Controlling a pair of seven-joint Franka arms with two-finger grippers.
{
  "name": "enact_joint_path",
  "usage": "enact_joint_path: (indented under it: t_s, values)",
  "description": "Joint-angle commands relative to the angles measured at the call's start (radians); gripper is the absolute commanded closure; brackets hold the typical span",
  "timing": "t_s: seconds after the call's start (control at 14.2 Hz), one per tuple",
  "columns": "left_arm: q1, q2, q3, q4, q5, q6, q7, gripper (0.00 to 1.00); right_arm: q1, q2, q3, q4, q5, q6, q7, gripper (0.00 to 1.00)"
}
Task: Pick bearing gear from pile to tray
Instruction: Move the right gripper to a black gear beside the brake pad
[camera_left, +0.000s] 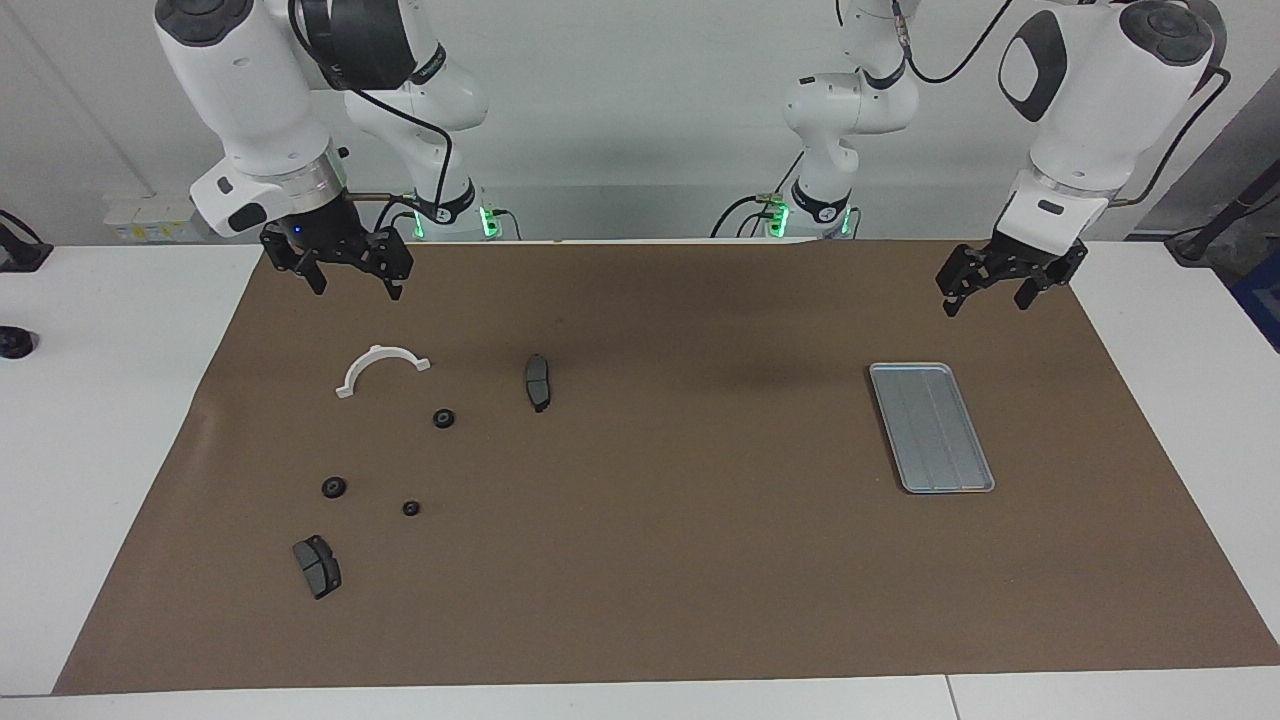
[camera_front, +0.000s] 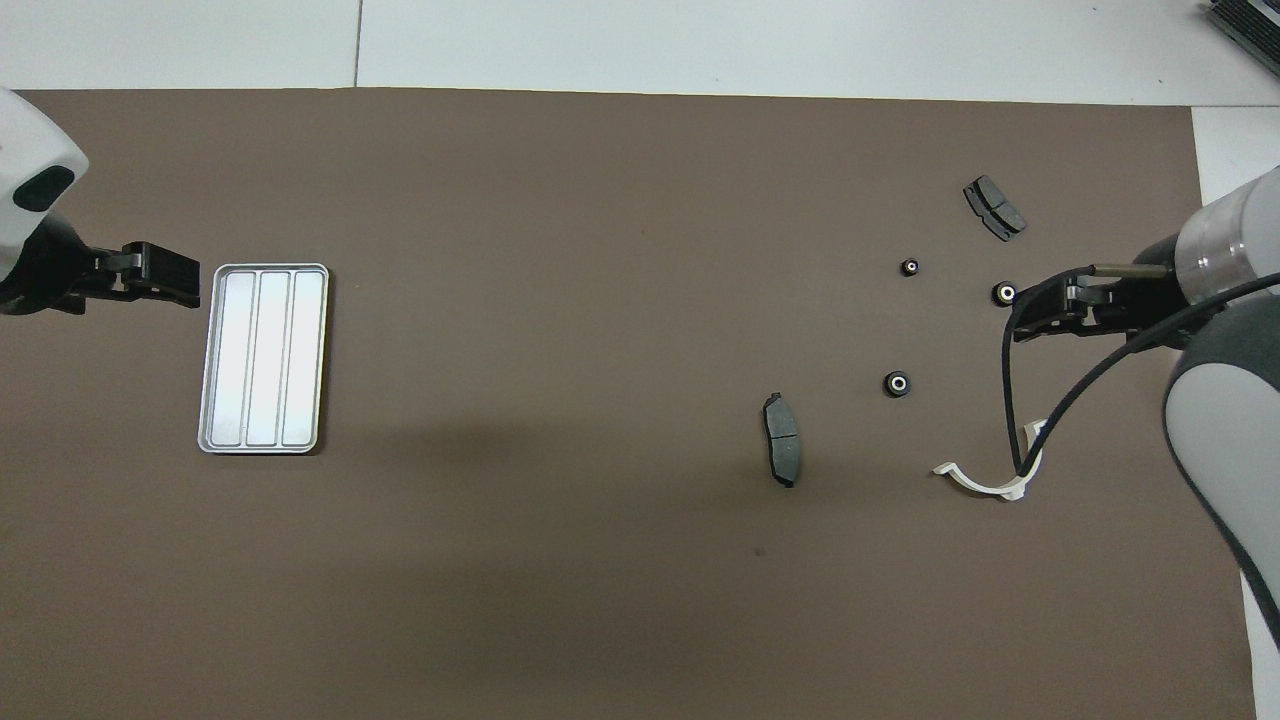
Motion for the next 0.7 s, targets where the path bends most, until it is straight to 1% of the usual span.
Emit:
enact_joint_path:
  t_s: [0.0,0.42,0.49,0.63]
  values:
    - [0.004,-0.035,-0.001,-0.043,0.008,0.026,0.011,0.00,-0.009,-0.028,0.006,-0.037,0.012,0.029,-0.026,0.00]
    - [0.004,-0.035,-0.001,-0.043,0.008,0.026,0.009,0.00,-0.009,-0.030,0.006,-0.046,0.013,0.032,-0.029,0.00]
    - [0.004,-0.035,-0.001,-0.043,0.010,0.026,0.009,0.00,-0.011,-0.036,0.006,-0.071,0.013,0.058,-0.029,0.00]
    - [0.004,-0.035,-0.001,-0.043,0.008,0.026,0.009,0.00,-0.017,-0.080,0.006,-0.187,0.013,0.185,-0.029,0.00]
